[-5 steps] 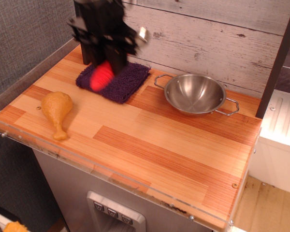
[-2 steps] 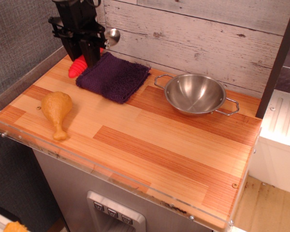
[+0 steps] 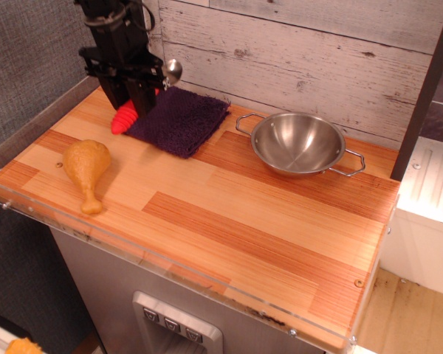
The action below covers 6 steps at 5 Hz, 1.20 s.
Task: Put the spoon on top of the purple towel.
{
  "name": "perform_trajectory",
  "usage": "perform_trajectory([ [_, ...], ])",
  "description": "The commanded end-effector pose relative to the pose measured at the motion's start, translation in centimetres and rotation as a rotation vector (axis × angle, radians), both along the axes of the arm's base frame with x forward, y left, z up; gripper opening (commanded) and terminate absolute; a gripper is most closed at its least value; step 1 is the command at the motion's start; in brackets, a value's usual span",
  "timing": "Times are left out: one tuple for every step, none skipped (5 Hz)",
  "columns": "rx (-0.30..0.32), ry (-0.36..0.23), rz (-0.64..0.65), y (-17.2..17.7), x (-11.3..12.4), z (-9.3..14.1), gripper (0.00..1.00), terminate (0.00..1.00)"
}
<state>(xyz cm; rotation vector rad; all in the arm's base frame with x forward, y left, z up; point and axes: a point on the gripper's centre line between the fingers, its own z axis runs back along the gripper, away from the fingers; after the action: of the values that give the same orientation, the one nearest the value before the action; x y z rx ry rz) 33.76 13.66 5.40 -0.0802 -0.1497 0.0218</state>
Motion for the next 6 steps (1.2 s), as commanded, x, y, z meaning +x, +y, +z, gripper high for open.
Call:
perform_trajectory([
  [0.008,-0.059,0.002,0.5,1.8,0.7,0.0,0.0],
  [0.005,-0.06,-0.007,0.1,2.0,0.8,1.0,0.0],
  [0.003,-0.064,-0.03,-0.3,2.2,1.6,1.0,0.0],
  [0.013,-0.069,-0.048,-0.9,2.0,2.9,1.0,0.0],
  [0.02,-0.097,-0.031,-3.2,-0.1,6.8,1.0,0.0],
  [0.059,-0.088,-0.022,-5.1,-2.2,8.6,1.0,0.0],
])
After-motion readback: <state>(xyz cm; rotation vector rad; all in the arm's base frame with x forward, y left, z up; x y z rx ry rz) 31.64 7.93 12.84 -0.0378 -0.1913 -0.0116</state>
